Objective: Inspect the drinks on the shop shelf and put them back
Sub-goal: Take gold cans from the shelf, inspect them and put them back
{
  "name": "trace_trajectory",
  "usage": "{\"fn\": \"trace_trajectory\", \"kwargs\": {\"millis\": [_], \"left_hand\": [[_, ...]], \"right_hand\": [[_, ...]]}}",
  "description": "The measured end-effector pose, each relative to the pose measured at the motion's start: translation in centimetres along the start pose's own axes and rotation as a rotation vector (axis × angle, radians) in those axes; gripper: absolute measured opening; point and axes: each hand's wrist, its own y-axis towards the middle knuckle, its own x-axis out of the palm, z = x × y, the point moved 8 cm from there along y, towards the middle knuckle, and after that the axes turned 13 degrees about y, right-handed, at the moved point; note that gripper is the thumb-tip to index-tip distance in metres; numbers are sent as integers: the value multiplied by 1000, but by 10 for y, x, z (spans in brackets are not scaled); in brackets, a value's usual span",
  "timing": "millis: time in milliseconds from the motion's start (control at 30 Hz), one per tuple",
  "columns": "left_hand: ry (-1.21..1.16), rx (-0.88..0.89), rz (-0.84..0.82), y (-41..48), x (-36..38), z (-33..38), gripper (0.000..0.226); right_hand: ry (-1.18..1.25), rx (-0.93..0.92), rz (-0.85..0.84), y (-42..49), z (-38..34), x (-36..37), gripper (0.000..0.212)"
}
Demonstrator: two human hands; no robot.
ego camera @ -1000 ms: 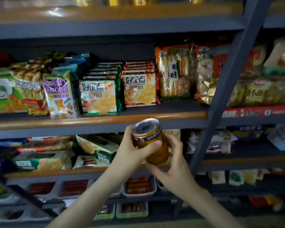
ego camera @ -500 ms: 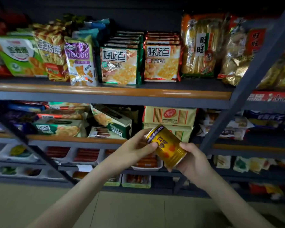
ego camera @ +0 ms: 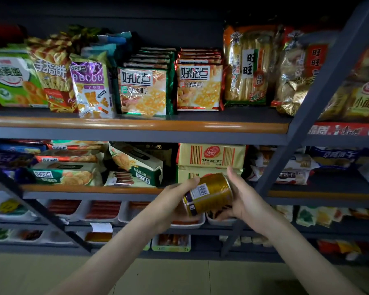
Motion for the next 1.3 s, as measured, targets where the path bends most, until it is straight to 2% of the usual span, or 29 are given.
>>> {"fn": "trace_trajectory", "kwargs": {"millis": [67, 133, 233, 300, 400, 533, 567, 667, 767, 867, 933, 1000, 1100, 1200, 1300], "left_hand": [[-138, -109, -48, 1, 10, -9, 53], [-172, -162, -86, 2, 16, -13, 50], [-45, -135, -138, 6, 18, -12, 66], [49, -100, -155, 7, 17, -10, 66], [254, -31, -91, 6, 8, -4, 66], [492, 302, 130, -5, -11, 26, 48], [525, 390, 147, -11, -11, 33, 51], [797, 609, 208, -22, 1, 45, 90], [862, 762, 296, -28, 3, 47, 99], [721, 853, 315, -32, 1, 47, 90], [520, 817, 275, -30, -2, 41, 82], [217, 635, 174, -22, -1, 31, 81], [-220, 332, 15, -9, 9, 14, 100], [-405, 233, -111, -8, 23, 14, 92], [-523, 162, -165, -10, 36, 17, 84]], "right_hand": [[-25, -56, -31, 1, -6, 0, 61], [-33, -105, -36, 1, -10, 0, 58], [3, -161, 6, 2, -17, -3, 57], [86, -148, 7, 5, -16, -3, 51], [171, -126, 23, 4, -15, 0, 46], [-45, -321, 52, -5, -30, 4, 47], [-115, -377, 69, -7, -33, 5, 51], [-349, -501, 64, -15, -36, 12, 67], [-646, -647, -58, -24, -38, 29, 77], [-853, -690, -181, -28, -36, 36, 83], [-863, -646, -236, -26, -34, 36, 87], [-755, -598, -263, -29, -35, 30, 95], [-749, -598, -272, -35, -35, 24, 102], [-777, -639, -212, -39, -37, 24, 96], [-798, -745, -116, -42, -45, 23, 85]]}}
